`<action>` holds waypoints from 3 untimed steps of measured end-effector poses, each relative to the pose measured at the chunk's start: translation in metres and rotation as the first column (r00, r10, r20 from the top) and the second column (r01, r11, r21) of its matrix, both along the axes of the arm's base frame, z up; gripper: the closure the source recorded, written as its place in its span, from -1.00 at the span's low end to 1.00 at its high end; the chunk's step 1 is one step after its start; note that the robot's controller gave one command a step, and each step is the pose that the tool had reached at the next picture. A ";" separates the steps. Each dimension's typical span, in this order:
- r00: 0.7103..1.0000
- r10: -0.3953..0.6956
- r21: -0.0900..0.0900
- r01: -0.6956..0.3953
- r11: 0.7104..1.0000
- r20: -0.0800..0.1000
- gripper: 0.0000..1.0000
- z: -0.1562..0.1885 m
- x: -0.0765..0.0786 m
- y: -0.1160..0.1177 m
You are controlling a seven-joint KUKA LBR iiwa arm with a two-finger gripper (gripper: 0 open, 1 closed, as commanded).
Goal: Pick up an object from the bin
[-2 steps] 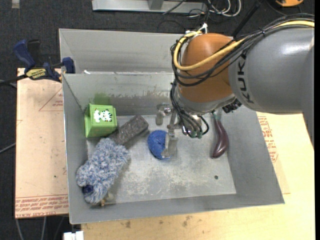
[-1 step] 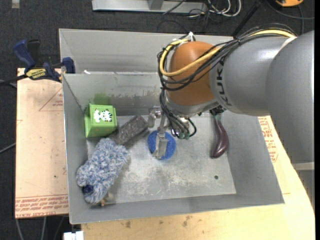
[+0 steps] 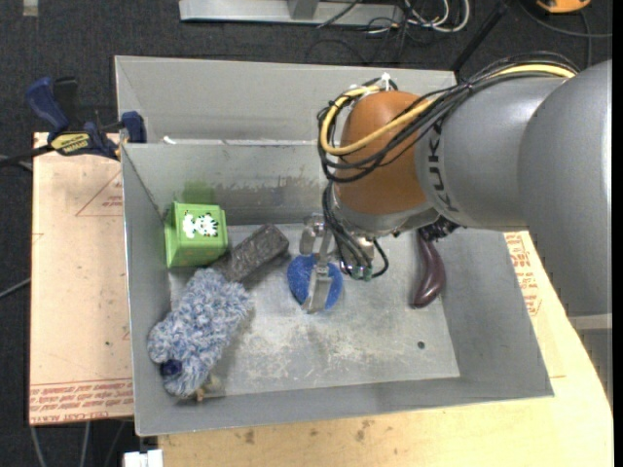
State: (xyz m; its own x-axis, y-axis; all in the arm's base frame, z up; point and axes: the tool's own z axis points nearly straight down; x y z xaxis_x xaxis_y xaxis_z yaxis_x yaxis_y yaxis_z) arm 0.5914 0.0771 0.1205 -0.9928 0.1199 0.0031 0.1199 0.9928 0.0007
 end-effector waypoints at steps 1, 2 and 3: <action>0.977 -0.212 0.002 0.212 0.977 0.009 1.00 -0.049 0.019 -0.025; 0.977 -0.212 0.002 0.212 0.977 0.009 1.00 -0.049 0.019 -0.025; 0.979 -0.202 -0.001 0.202 0.979 -0.001 1.00 0.003 0.017 -0.011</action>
Offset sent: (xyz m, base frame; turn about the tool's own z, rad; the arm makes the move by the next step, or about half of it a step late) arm 0.0000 0.0000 0.0000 0.0000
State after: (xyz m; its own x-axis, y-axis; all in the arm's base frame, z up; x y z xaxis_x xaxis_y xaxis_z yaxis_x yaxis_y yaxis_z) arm 0.6087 0.0664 0.1231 -0.9482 0.3176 0.0042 0.3176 0.9482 -0.0010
